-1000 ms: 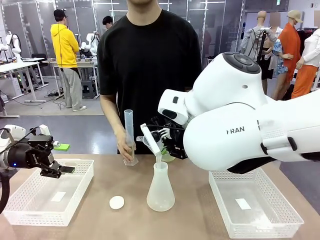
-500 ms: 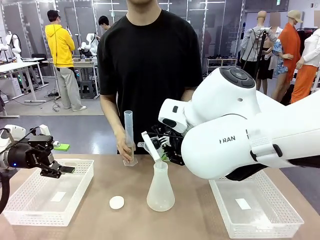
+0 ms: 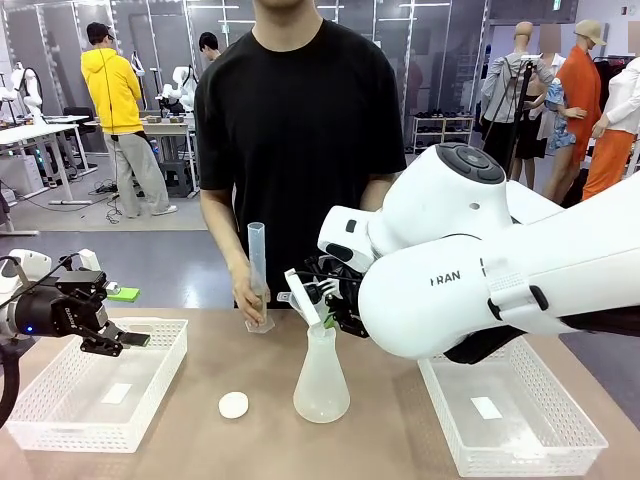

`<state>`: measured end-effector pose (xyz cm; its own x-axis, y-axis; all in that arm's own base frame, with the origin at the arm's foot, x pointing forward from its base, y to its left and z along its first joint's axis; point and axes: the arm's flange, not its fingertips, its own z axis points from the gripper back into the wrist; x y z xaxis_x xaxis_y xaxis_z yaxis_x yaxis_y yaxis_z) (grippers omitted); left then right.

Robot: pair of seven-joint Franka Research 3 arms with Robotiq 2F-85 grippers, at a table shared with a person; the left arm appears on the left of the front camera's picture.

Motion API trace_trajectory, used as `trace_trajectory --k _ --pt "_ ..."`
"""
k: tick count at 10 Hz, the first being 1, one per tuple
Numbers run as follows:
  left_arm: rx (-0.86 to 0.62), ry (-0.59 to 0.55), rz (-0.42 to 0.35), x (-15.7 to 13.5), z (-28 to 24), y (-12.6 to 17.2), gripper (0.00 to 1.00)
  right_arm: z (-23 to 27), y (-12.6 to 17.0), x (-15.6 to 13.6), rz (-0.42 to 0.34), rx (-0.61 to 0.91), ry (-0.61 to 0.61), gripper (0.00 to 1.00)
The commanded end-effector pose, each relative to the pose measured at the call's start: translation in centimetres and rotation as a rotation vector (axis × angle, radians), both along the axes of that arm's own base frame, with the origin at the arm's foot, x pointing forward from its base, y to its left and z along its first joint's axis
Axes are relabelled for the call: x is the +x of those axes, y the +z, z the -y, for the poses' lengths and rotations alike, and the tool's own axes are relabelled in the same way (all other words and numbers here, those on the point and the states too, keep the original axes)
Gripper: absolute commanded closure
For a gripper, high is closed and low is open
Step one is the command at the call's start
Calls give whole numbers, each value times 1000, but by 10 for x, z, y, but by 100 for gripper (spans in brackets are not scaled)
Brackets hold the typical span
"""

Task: Prepare the solutions needed for the experiment.
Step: Pick up the Plastic Funnel and insert it into the Big flask.

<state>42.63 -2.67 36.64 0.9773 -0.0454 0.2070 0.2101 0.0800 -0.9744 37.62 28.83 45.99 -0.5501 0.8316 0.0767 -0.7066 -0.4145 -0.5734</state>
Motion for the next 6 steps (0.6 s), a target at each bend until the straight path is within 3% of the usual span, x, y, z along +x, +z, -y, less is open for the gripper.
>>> trace_trajectory --k 1,3,5,6 --pt "3 3 -7 1 1 3 0 5 -7 5 -3 13 29 94" --pt "3 3 -7 1 1 3 0 3 -12 4 -4 10 26 94" --pt "3 3 -7 1 1 3 0 2 -14 2 -1 7 38 82" --pt "3 3 -7 1 1 3 0 1 -14 1 0 -1 38 70"
